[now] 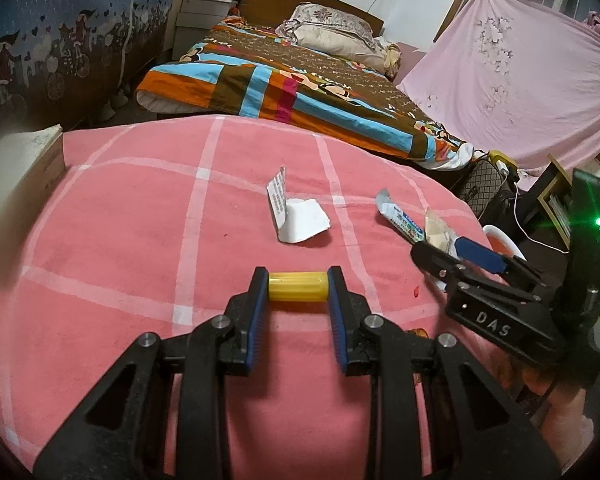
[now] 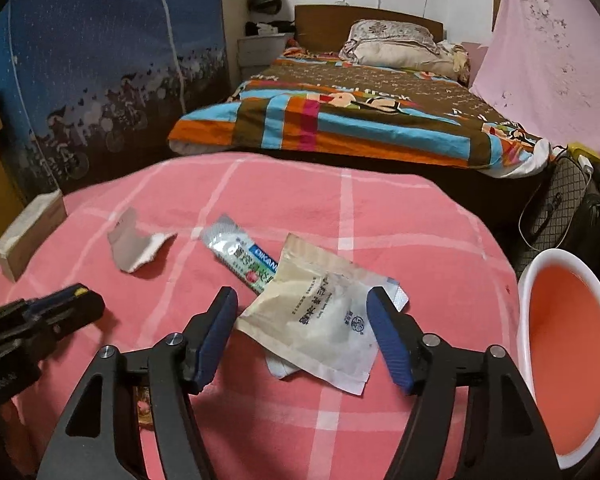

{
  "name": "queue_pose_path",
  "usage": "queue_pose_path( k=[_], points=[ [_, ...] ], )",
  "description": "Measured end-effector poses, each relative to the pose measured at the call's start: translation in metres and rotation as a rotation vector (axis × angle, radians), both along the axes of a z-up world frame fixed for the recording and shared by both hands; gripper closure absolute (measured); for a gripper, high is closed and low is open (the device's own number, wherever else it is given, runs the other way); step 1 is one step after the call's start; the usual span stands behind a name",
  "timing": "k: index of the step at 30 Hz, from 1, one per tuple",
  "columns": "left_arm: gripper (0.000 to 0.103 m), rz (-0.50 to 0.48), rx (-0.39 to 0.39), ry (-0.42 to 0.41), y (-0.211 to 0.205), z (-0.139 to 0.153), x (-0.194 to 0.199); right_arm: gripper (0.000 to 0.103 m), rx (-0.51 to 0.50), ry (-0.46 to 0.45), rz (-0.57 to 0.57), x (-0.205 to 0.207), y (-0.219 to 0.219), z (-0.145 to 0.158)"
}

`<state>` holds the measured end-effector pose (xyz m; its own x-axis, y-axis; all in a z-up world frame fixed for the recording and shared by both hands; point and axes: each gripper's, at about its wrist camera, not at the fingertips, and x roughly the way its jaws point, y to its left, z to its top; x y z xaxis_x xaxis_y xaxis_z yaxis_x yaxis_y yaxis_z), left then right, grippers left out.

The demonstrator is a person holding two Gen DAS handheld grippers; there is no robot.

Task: Collect trash
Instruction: 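Grasp the white medicine sachet with the right gripper while the left holds the cap, then carry the yellow cap and white sachet in both grippers over the bucket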

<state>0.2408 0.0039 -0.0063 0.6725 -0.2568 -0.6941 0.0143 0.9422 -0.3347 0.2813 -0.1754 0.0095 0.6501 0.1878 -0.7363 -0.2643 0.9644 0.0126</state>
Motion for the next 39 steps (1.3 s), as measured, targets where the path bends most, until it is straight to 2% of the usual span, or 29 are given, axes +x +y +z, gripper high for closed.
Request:
queue_pose_path(
  k=[5, 10, 12, 17, 20, 28, 31, 35, 39],
  points=[
    [0.095, 0.002, -0.003, 0.0, 0.0, 0.0, 0.0, 0.042, 0.091, 0.026, -0.007, 0.0, -0.016, -0.001],
    [0.095, 0.003, -0.004, -0.002, 0.0, 0.0, 0.0, 0.048, 0.119, 0.034, 0.004, -0.006, -0.018, -0.001],
    [0.095, 0.002, -0.004, -0.003, 0.0, 0.001, 0.0, 0.055, 0.127, 0.03, 0.013, -0.01, -0.019, -0.001],
    [0.095, -0.001, -0.009, -0.001, -0.002, 0.001, -0.003, 0.064, 0.18, 0.02, 0.008, -0.017, -0.026, 0.001],
    [0.095, -0.003, -0.005, -0.007, -0.004, 0.003, -0.006, 0.077, 0.209, 0.003, 0.014, -0.021, -0.029, 0.004],
    [0.095, -0.012, 0.005, -0.046, -0.01, 0.009, -0.012, 0.083, 0.215, -0.039, 0.019, -0.03, -0.03, 0.009],
    [0.095, -0.011, 0.011, -0.09, -0.011, 0.014, -0.017, 0.084, 0.244, -0.095, 0.03, -0.039, -0.034, 0.016],
    [0.095, -0.004, 0.011, -0.168, -0.017, 0.024, -0.024, 0.084, 0.298, -0.246, 0.05, -0.061, -0.043, 0.033],
    [0.095, -0.014, 0.015, -0.314, -0.03, 0.041, -0.038, 0.084, 0.333, -0.421, 0.061, -0.088, -0.049, 0.051]
  ],
)
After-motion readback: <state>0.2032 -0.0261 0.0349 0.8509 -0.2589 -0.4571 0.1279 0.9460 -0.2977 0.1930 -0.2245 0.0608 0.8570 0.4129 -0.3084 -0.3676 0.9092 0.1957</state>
